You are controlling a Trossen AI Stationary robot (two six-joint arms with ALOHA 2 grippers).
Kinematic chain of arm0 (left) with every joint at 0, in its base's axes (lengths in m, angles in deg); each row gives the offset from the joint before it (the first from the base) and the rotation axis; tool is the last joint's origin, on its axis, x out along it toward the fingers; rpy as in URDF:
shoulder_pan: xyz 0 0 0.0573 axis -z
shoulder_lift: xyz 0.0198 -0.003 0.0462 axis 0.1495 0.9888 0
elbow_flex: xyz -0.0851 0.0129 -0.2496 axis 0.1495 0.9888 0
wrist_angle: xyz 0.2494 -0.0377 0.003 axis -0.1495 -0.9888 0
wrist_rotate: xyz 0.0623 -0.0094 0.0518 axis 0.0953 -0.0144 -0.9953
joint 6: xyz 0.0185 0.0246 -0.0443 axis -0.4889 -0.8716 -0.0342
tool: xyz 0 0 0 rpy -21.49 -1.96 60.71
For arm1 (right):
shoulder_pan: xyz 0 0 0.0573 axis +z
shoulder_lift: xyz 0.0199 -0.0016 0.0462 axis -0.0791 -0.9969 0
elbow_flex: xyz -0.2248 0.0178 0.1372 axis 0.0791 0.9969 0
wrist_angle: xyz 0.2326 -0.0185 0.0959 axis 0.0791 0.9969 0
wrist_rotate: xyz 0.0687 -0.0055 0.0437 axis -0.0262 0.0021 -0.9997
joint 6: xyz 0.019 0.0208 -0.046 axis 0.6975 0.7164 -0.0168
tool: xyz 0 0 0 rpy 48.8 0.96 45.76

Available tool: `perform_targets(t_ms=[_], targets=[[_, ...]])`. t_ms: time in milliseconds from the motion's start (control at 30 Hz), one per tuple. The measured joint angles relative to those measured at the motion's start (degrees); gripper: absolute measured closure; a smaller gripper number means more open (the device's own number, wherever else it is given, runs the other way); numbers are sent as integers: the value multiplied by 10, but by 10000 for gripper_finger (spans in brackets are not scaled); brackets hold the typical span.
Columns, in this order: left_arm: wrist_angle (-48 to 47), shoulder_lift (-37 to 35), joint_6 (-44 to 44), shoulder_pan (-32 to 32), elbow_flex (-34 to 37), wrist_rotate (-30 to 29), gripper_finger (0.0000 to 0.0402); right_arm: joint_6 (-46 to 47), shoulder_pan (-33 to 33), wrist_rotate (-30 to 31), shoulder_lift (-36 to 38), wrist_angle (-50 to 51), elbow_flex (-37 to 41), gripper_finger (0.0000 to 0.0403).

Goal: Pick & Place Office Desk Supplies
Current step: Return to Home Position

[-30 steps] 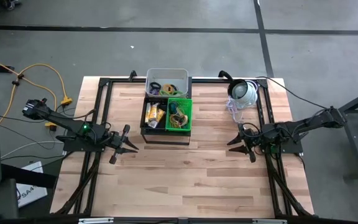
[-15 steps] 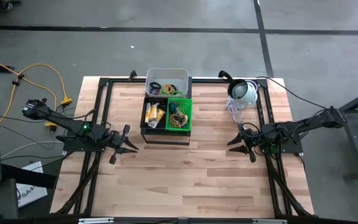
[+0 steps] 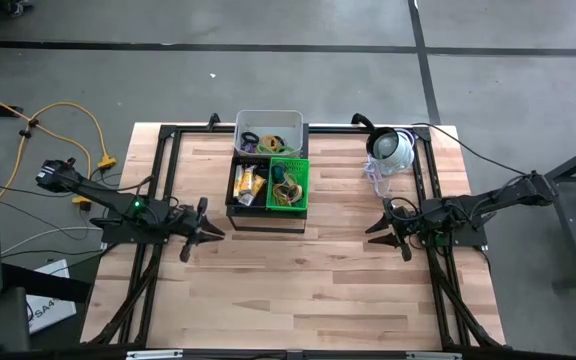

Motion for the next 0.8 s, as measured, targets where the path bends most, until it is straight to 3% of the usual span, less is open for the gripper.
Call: perform_targets(t_ms=[567,800], targets=[[-42,0,17,0,11,-29,358,0,0,0,0,0,0,283],[-66,0,21,0,12,7,358,0,0,0,0,0,0,283]])
